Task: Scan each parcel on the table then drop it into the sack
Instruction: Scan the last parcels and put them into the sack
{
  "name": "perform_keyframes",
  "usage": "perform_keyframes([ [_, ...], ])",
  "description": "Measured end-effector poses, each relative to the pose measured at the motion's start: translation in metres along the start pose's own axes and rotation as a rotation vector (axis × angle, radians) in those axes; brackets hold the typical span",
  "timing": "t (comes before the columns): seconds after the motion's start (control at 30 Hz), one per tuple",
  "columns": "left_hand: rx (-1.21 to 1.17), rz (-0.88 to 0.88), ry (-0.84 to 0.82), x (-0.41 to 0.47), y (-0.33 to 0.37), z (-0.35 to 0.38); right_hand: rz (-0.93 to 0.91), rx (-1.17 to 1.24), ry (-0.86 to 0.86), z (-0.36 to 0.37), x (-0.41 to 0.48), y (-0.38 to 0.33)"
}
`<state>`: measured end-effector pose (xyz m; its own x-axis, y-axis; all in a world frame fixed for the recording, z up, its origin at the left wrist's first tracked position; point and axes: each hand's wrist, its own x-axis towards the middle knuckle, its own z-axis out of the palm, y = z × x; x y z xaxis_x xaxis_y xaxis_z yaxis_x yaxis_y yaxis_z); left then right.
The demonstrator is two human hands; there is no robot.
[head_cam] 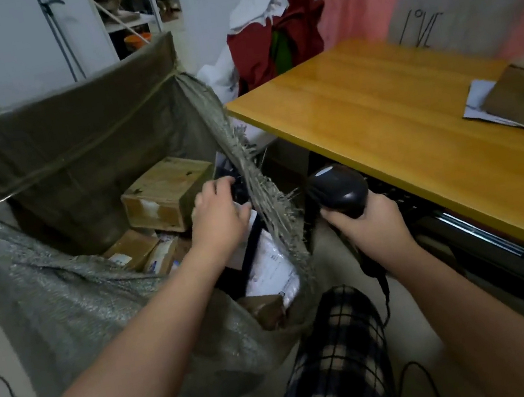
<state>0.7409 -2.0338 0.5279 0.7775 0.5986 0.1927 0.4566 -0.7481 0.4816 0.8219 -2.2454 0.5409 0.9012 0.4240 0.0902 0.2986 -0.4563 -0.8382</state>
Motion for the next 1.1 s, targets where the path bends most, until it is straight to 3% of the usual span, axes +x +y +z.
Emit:
perform_keyframes([
  [0.23, -0.113, 0.324, -0.041, 0.009, 0.125, 0.009, 0.102, 0.091, 0.221, -0.091, -0.001, 0.012],
  [0.5, -0.115, 0.65, -0.177, 0.015, 0.282, 0.076, 0.279, 0.22, 0.533, -0.219, -0.022, 0.053],
  [0.73, -0.041, 0.843, -0.192, 0.046, 0.391, 0.131, 0.303, 0.308, 0.633, -0.29, -0.022, 0.077],
  [0.8, -0.007, 0.817, -0.203, 0.068, 0.411, 0.144, 0.318, 0.345, 0.605, -0.301, -0.008, 0.082],
  [0.97, -0.333, 0.379, -0.354, 0.125, 0.436, 0.161, 0.297, 0.432, 0.62, -0.321, 0.034, 0.089],
  [1.1, -0.456, 0.289, -0.475, 0.145, 0.435, 0.166, 0.291, 0.434, 0.599, -0.322, 0.059, 0.086],
])
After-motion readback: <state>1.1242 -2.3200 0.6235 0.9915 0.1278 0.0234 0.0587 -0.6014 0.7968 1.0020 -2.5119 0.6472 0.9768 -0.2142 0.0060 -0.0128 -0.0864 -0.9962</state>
